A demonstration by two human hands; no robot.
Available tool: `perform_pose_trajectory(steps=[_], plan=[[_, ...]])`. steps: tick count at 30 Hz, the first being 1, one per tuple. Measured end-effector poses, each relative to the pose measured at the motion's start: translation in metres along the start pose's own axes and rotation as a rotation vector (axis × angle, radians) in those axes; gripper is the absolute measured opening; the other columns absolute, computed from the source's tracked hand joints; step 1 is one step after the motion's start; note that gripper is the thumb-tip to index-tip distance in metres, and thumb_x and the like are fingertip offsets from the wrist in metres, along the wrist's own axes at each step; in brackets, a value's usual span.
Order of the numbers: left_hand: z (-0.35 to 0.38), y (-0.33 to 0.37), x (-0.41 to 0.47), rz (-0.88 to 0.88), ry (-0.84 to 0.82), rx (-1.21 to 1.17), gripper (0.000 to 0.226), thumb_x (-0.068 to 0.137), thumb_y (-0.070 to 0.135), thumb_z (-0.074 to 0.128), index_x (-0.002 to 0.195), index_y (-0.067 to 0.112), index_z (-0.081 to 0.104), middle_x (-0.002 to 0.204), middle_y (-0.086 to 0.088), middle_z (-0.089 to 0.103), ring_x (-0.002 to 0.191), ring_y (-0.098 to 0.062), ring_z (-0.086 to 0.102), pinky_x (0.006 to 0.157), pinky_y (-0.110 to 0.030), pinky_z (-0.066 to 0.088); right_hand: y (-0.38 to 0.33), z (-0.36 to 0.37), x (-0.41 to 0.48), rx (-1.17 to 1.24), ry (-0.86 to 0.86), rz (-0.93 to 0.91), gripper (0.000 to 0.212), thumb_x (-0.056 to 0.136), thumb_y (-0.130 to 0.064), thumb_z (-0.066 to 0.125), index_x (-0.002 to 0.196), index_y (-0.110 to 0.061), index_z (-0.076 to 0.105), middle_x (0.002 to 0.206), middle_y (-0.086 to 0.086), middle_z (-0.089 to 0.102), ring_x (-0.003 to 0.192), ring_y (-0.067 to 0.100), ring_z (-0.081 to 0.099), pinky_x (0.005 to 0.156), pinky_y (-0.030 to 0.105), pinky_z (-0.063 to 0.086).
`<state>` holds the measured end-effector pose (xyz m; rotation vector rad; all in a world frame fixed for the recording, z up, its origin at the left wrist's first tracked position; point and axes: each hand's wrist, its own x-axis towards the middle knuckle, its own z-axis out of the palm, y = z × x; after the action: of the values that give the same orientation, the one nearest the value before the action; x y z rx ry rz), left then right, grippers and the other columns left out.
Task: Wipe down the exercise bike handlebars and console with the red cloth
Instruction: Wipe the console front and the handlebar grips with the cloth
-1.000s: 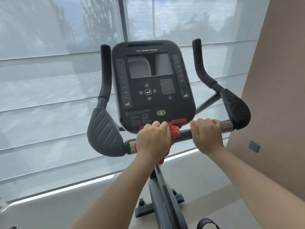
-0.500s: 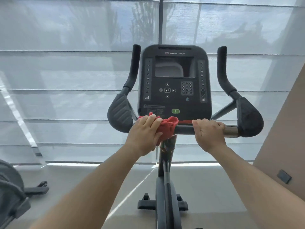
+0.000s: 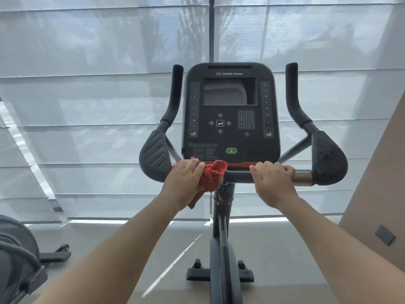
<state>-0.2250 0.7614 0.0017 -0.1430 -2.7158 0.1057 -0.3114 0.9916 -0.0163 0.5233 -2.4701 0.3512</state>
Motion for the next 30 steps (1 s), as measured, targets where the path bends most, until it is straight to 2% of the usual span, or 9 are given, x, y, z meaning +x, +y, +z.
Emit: perform_pose_trajectory(steps=[6, 10, 15, 19, 24, 27, 30], plan=[[0.005, 0.036, 0.021, 0.118, 0.05, -0.058, 0.056, 0.092, 0.042, 0.049, 0.139, 0.017, 0.033, 0.141, -0.004, 0.04, 0.127, -0.025, 0.036, 0.111, -0.036, 0.022, -0.001, -0.004, -0.002, 0.009, -0.009, 0.019, 0.053, 0.091, -0.047, -0.001, 0.067, -0.023, 0.04, 0.068, -0.007, 0.043, 0.071, 0.019, 0.046, 0.079, 0.035, 0.021], [0.006, 0.037, 0.025, 0.164, 0.064, -0.104, 0.056, 0.092, 0.039, 0.05, 0.14, 0.018, 0.032, 0.143, -0.004, 0.037, 0.127, -0.024, 0.035, 0.111, -0.035, 0.021, -0.003, -0.005, -0.001, 0.017, 0.017, 0.035, 0.047, 0.092, -0.043, 0.005, 0.066, -0.023, 0.039, 0.066, -0.005, 0.045, 0.071, 0.019, 0.045, 0.079, 0.034, 0.02], [0.0, -0.011, 0.007, 0.215, 0.071, -0.109, 0.059, 0.092, 0.036, 0.052, 0.142, 0.021, 0.027, 0.145, 0.0, 0.033, 0.13, -0.022, 0.033, 0.111, -0.035, 0.025, -0.004, -0.006, -0.001, 0.001, 0.007, 0.031, 0.05, 0.089, -0.046, -0.001, 0.067, -0.024, 0.038, 0.065, -0.006, 0.045, 0.07, 0.018, 0.045, 0.079, 0.034, 0.021], [0.002, -0.061, -0.016, 0.288, 0.092, 0.006, 0.061, 0.092, 0.03, 0.053, 0.145, 0.021, 0.024, 0.147, -0.002, 0.03, 0.135, -0.021, 0.029, 0.114, -0.034, 0.023, -0.006, -0.005, -0.002, -0.012, 0.009, 0.047, 0.059, 0.087, -0.048, -0.005, 0.068, -0.02, 0.043, 0.067, -0.003, 0.05, 0.071, 0.018, 0.048, 0.079, 0.035, 0.022], [0.005, -0.071, -0.015, 0.367, 0.105, -0.022, 0.062, 0.092, 0.029, 0.055, 0.145, 0.02, 0.025, 0.146, -0.002, 0.03, 0.135, -0.021, 0.029, 0.115, -0.033, 0.026, -0.009, -0.005, -0.001, -0.041, -0.012, 0.082, 0.062, 0.085, -0.05, -0.007, 0.069, -0.02, 0.044, 0.068, -0.004, 0.05, 0.072, 0.017, 0.046, 0.079, 0.034, 0.021], [0.0, -0.074, -0.016, 0.36, 0.142, -0.163, 0.054, 0.091, 0.025, 0.057, 0.14, 0.02, 0.034, 0.141, 0.0, 0.036, 0.13, -0.018, 0.035, 0.113, -0.032, 0.03, -0.008, -0.004, 0.001, -0.046, -0.012, 0.104, 0.064, 0.085, -0.051, -0.007, 0.07, -0.019, 0.046, 0.067, -0.004, 0.051, 0.072, 0.016, 0.047, 0.08, 0.033, 0.02], [-0.017, -0.083, -0.016, 0.242, 0.232, -0.419, 0.043, 0.09, 0.018, 0.054, 0.132, 0.015, 0.045, 0.134, -0.001, 0.044, 0.123, -0.018, 0.041, 0.108, -0.03, 0.034, -0.005, -0.002, 0.003, -0.066, -0.012, 0.118, 0.068, 0.084, -0.053, -0.009, 0.071, -0.019, 0.048, 0.067, -0.004, 0.051, 0.072, 0.015, 0.047, 0.08, 0.033, 0.021]])
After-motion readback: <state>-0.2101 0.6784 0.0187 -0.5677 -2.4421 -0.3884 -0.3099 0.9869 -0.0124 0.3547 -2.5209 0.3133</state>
